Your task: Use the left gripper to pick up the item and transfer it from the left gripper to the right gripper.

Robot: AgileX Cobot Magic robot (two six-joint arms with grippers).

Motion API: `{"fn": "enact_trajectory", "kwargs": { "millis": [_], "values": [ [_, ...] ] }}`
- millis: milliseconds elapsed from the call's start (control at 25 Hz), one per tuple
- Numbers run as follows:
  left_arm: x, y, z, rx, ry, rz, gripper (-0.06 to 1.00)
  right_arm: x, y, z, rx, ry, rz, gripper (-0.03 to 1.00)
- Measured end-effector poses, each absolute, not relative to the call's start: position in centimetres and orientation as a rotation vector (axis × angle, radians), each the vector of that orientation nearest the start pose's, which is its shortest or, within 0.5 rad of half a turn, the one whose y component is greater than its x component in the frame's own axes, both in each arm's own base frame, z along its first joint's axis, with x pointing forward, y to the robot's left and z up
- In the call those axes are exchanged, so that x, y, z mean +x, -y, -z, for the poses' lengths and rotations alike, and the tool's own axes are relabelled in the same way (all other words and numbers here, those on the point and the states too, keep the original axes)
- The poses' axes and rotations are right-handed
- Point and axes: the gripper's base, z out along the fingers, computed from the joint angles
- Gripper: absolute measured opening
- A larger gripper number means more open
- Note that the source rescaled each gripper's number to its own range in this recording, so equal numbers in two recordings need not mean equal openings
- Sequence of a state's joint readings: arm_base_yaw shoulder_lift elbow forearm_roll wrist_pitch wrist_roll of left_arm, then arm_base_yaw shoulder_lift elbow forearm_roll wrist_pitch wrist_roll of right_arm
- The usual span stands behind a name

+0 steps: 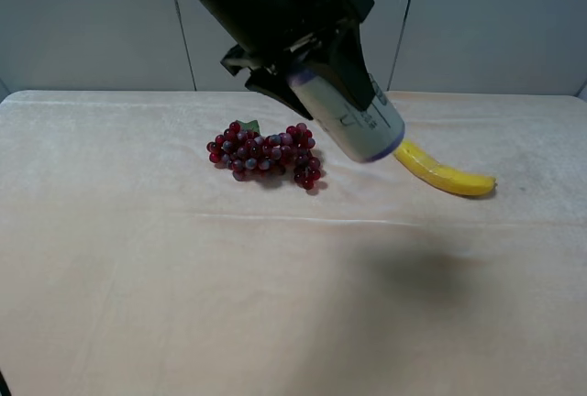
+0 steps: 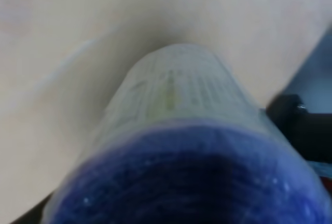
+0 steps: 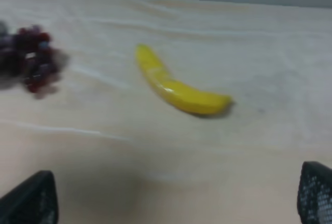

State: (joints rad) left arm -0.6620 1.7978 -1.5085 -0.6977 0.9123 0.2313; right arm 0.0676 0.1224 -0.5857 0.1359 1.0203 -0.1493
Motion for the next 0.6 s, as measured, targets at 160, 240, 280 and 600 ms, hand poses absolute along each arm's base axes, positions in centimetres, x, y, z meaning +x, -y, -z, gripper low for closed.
{"fn": "enact_trajectory", "kwargs": {
  "millis": [160, 240, 280, 600],
  "values": [
    [27.4, 28.4, -27.8, 0.749, -2.554, 1.127, 0.01, 2.0, -1.5, -31.5, -0.366, -2.063, -0.184, 1.00],
    [27.1, 28.4, -27.1, 0.741, -2.547, 1.173, 0.01, 2.7, -1.9, -31.9, -0.458, -2.081, -0.225, 1.00],
    [27.0, 28.4, -26.9, 0.736, -2.543, 1.196, 0.01, 3.2, -2.1, -32.0, -0.500, -2.091, -0.239, 1.00],
    [26.7, 28.6, -26.2, 0.703, -2.506, 1.288, 0.01, 7.3, -5.4, -32.3, -0.844, -2.102, -0.304, 1.00]
  ]
}}
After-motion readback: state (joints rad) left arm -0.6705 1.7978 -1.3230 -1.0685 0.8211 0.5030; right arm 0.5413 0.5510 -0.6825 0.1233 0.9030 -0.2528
